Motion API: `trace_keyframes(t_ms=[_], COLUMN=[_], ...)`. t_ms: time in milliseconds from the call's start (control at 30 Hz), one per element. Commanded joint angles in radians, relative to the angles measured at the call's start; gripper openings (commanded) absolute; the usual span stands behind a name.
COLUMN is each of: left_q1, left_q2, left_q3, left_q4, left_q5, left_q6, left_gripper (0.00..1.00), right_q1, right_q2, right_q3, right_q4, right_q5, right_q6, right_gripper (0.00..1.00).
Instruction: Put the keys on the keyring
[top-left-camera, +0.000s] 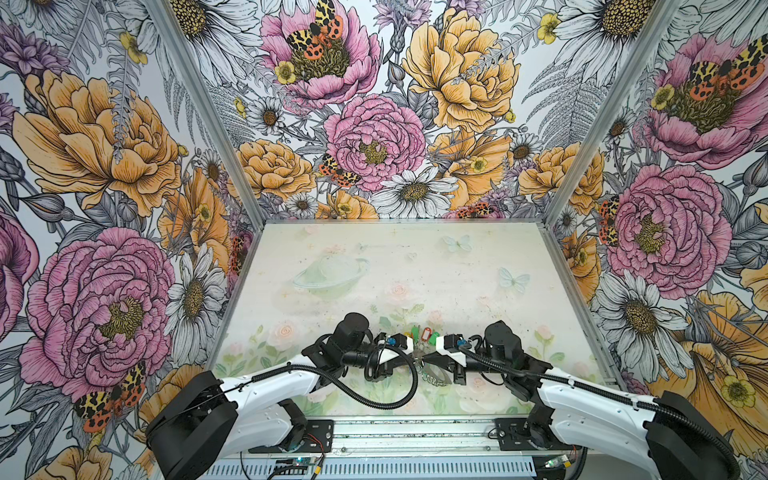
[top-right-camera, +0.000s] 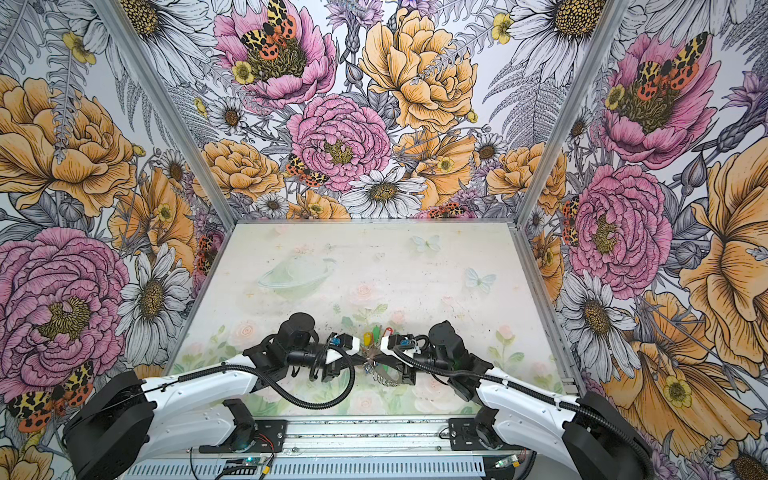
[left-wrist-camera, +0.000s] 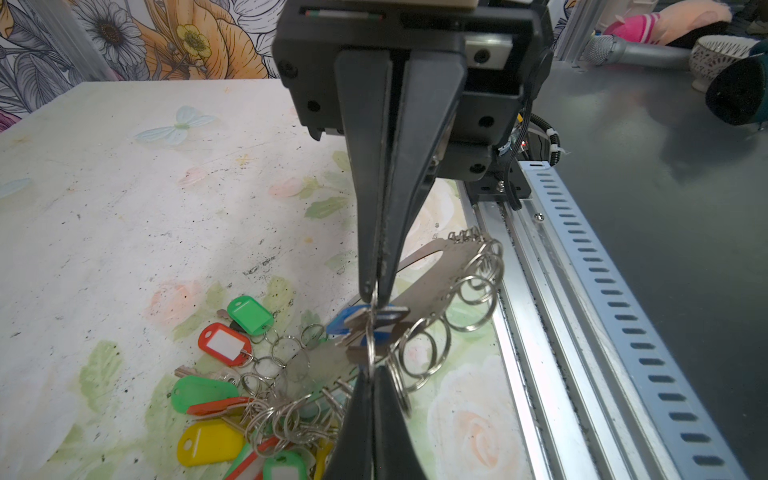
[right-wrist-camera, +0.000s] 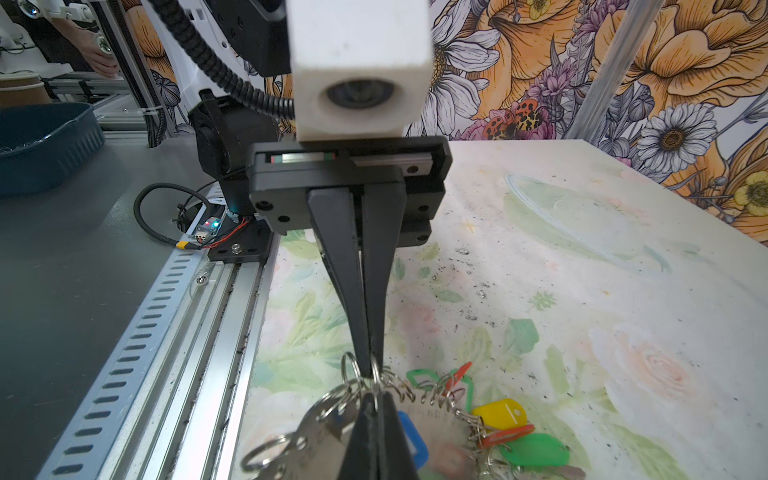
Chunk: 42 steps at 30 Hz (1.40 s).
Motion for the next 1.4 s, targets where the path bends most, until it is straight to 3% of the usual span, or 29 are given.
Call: trace_keyframes(t_ms=[0,733,1367], left_q1=[0.008,0.011,-0.007], left_q2=[-0.014,-0.012,0.04], left_q3=[-0.01,-0.01,0.016], left_q4=[0.053,0.053,0.034], left_q5=[0.039,0.074,0.13], left_q6=[0.0,-0.007,-0.005], left_gripper=[0.0,0.0,0.0], right_q1=[0.013,0.025,0.022], right_q2=[0.007,-0.008,0.035], right_q3=[-0.002,0.003,0.036], right_q4=[0.025,-0.003,-0.026], right_q5=[-0.032,0.036,0.006], right_q6=[-0.018,-0.043,-0.057], right_gripper=[0.0,0.0,0.0])
